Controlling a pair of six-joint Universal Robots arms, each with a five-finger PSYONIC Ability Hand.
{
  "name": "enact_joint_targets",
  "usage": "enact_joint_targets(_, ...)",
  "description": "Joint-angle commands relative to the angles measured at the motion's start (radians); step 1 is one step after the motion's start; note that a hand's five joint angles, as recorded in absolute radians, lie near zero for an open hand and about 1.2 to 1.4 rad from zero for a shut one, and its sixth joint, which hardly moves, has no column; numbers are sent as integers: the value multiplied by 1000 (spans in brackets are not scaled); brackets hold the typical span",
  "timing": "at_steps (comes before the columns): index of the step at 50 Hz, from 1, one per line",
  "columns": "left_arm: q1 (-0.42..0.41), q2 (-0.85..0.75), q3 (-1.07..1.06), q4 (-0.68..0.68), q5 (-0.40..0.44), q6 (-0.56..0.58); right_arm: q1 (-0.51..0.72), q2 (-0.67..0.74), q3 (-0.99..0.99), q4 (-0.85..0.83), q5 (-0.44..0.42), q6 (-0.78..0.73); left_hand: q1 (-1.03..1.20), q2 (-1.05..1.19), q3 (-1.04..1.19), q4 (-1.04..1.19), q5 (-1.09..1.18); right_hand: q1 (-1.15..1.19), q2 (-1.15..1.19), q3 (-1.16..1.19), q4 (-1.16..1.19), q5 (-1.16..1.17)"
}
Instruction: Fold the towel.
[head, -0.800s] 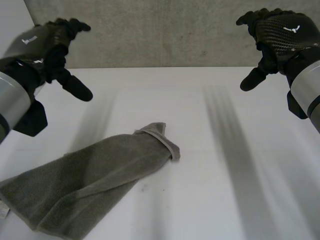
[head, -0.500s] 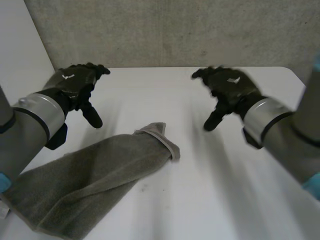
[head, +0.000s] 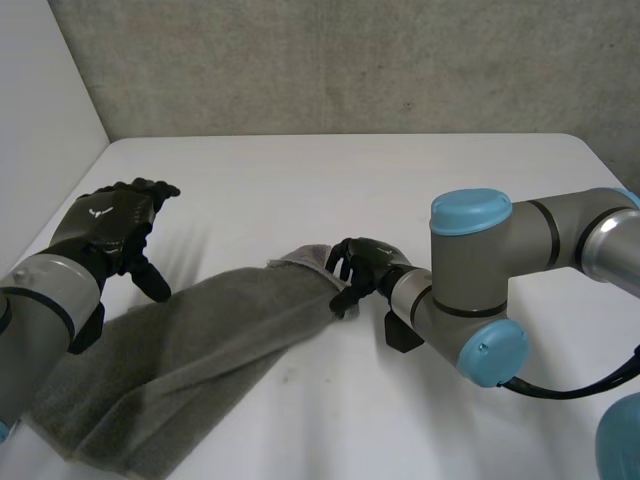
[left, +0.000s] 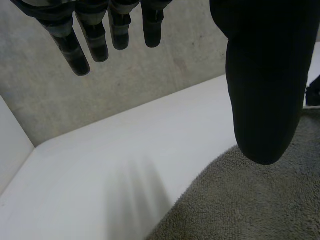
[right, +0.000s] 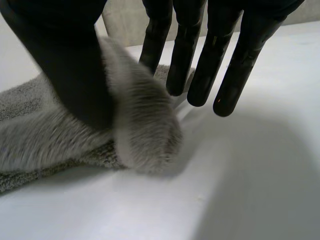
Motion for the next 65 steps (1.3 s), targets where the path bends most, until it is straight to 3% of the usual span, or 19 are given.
enact_joint_targets(1, 2, 11, -35, 68, 1, 0, 4, -35, -16, -11, -6, 3, 17, 23, 12, 21, -5, 366, 508, 510, 510, 520)
enact_joint_targets(6, 0, 12, -21, 68, 0, -1, -7, -199, 1, -76, -3, -8, 29, 35, 23, 32, 6, 366, 508, 510, 510, 520)
enact_joint_targets(8, -3, 17, -15, 69, -2, -7, -30, -331, 17, -141, -16, -46, 32, 38, 26, 35, 9, 366, 508, 510, 510, 520)
enact_joint_targets(11, -11, 35, -3, 68, -8, -20, -48, -390, 23, -145, -32, -97, 32, 38, 26, 35, 9, 366, 508, 510, 510, 520)
enact_joint_targets(13, -12, 48, -1, 66, -8, -38, -54, -487, 50, -96, -126, -260, 32, 38, 26, 35, 9, 366, 508, 510, 510, 520)
enact_joint_targets(14, -12, 48, -1, 66, -8, -38, -54, -488, 50, -96, -127, -261, 32, 38, 26, 35, 9, 366, 508, 510, 510, 520)
enact_joint_targets(16, -12, 77, -1, 65, -6, -99, -60, -550, 81, 0, -220, -472, 32, 38, 26, 35, 9, 366, 508, 510, 510, 520)
enact_joint_targets(17, -12, 77, -1, 65, -6, -99, -60, -551, 81, 1, -221, -473, 32, 38, 26, 35, 9, 366, 508, 510, 510, 520)
enact_joint_targets(18, -12, 94, -1, 63, -6, -130, -62, -570, 101, 68, -242, -575, 32, 38, 26, 35, 9, 366, 508, 510, 510, 520)
enact_joint_targets(19, -12, 106, -1, 63, -3, -157, -62, -571, 101, 68, -242, -576, 32, 38, 26, 35, 9, 366, 508, 510, 510, 520)
enact_joint_targets(21, -12, 118, -3, 60, -2, -177, -65, -598, 139, 221, -230, -773, 32, 38, 26, 35, 9, 366, 508, 510, 510, 520)
enact_joint_targets(26, -23, 132, -18, 58, 1, -190, -74, -614, 196, 352, -213, -939, 32, 38, 26, 35, 9, 366, 508, 510, 510, 520)
enact_joint_targets(28, -32, 129, -21, 58, 3, -188, -96, -618, 307, 452, -214, -1100, 32, 38, 26, 35, 9, 366, 508, 510, 510, 520)
enact_joint_targets(32, -58, 106, -21, 65, 17, -185, -123, -629, 403, 460, -227, -1174, 35, 40, 29, 38, 12, 366, 508, 510, 510, 520)
enact_joint_targets(41, -109, -136, 102, 95, 161, -133, -162, -722, 553, 351, -227, -1185, 43, 49, 38, 47, 21, 366, 508, 510, 510, 520)
enact_joint_targets(46, -149, -360, 229, 68, 288, 47, -185, -778, 570, 283, -225, -1160, 46, 52, 41, 50, 24, 366, 508, 510, 510, 520)
enact_joint_targets(55, -163, -521, 312, 3, 291, 238, -225, -785, 572, 236, -228, -1064, 148, 154, 143, 152, 126, 366, 508, 510, 510, 520)
enact_joint_targets(60, -164, -544, 344, 9, 290, 240, -225, -784, 572, 228, -227, -1062, 386, 392, 381, 390, 364, 366, 508, 510, 510, 520)
enact_joint_targets(65, -164, -547, 362, 31, 290, 241, -225, -784, 577, 226, -227, -1062, 396, 402, 390, 399, 373, 366, 508, 510, 510, 520)
